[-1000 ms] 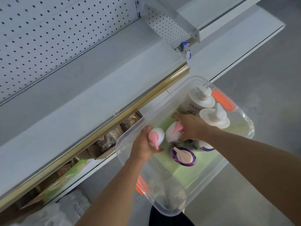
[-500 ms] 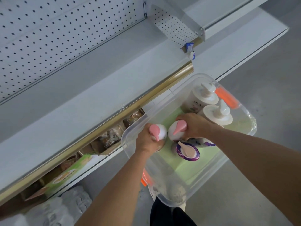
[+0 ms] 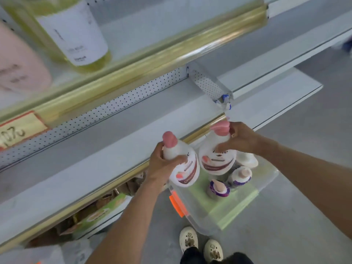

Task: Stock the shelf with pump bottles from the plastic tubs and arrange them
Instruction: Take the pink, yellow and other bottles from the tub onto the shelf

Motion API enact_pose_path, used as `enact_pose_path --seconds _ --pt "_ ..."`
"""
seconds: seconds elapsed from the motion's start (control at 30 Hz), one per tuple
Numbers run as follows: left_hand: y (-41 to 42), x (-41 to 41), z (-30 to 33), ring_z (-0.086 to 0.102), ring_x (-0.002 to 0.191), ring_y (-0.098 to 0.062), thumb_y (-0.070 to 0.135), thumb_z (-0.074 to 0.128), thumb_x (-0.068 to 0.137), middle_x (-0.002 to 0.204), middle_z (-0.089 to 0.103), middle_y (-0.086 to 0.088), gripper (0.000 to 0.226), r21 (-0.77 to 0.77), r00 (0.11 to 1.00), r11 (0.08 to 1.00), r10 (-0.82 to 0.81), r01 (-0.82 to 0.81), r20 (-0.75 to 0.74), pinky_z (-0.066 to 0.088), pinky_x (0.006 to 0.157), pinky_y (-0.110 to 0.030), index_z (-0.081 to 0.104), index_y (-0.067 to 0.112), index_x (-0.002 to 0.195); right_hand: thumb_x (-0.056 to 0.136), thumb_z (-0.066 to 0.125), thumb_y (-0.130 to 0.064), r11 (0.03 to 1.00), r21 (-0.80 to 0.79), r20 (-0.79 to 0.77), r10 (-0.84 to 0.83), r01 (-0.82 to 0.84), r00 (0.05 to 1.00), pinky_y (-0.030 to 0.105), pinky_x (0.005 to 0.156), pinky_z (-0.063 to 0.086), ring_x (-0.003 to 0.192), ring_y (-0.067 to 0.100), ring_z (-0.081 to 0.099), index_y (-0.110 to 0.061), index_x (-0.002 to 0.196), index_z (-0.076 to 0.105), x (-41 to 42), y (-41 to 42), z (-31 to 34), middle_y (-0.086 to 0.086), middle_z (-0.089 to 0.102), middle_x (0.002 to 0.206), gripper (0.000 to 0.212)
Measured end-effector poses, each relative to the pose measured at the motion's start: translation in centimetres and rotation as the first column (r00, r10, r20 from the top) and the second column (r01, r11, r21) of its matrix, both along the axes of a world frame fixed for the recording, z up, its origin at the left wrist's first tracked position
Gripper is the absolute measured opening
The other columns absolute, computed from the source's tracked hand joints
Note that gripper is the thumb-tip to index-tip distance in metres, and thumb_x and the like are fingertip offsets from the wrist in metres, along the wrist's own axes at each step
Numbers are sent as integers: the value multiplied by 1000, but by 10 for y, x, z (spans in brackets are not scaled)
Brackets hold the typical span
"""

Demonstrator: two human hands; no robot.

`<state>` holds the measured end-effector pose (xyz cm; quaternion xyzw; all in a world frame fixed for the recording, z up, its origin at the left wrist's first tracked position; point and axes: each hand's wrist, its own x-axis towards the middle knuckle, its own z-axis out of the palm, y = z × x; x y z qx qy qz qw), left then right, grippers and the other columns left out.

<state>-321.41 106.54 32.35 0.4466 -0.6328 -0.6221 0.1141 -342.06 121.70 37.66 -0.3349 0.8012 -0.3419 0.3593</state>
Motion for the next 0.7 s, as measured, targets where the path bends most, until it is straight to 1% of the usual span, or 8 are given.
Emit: enact_pose_path --seconds 0.07,0.13,0.17,0.23,0.33,0.47,0.57,0.7 --pt "-3 4 34 71 87 -18 17 85 68 96 74 4 47 -6 997 1000 20 -20 -74 59 71 -29 63 30 108 68 85 -4 998 -59 27 7 -5 1000 5 62 47 71 -11 65 -39 96 65 6 -3 28 -16 70 84 49" --pt "-6 10 67 72 91 -22 19 85 71 99 75 2 45 0 988 999 34 -34 -151 59 79 -38 66 27 111 68 85 -8 995 -100 28 4 -1 1000 15 66 54 79 4 71 -28 104 69 7 -8 51 -8 74 85 44" --pt "-7 13 81 72 91 -23 20 84 72 99 75 1 45 2 983 999 50 -51 -179 59 81 -42 66 26 112 68 85 -10 993 -121 24 -4 7 1000 20 68 55 79 8 71 -24 102 71 7 -12 63 -6 75 84 39" --pt "-9 19 108 73 88 -22 21 83 75 99 75 0 41 -11 973 995 98 -102 -208 60 79 -41 66 25 113 69 85 -13 988 -152 31 -9 13 999 24 68 55 76 10 72 -21 95 72 6 -18 86 -4 75 83 30" --pt "-8 24 144 73 84 -20 23 81 77 98 75 0 35 -57 957 982 162 -181 -243 59 73 -37 67 27 109 71 83 -12 981 -189 41 48 -39 998 30 73 58 79 15 73 -16 96 72 4 -27 121 1 76 86 28" --pt "-1 25 179 73 84 -18 32 81 76 95 75 3 34 -140 952 966 179 -217 -247 59 76 -38 66 33 106 71 82 -13 957 -250 -6 149 -146 989 28 69 56 80 15 73 -19 94 73 0 -33 161 -1 76 85 25" --pt "7 24 200 73 84 -18 40 81 68 94 75 4 43 -188 932 944 207 -270 -298 59 77 -39 66 31 108 69 82 -18 934 -304 -72 172 -186 982 31 74 57 79 12 73 -21 93 72 -5 -38 184 -4 76 85 26" --pt "14 24 224 73 81 -17 29 78 80 91 76 3 28 -211 884 908 262 -361 -387 58 71 -34 67 27 106 71 82 -18 902 -390 -102 157 -184 982 27 67 56 75 9 72 -20 94 71 -13 -51 213 -5 75 83 25"
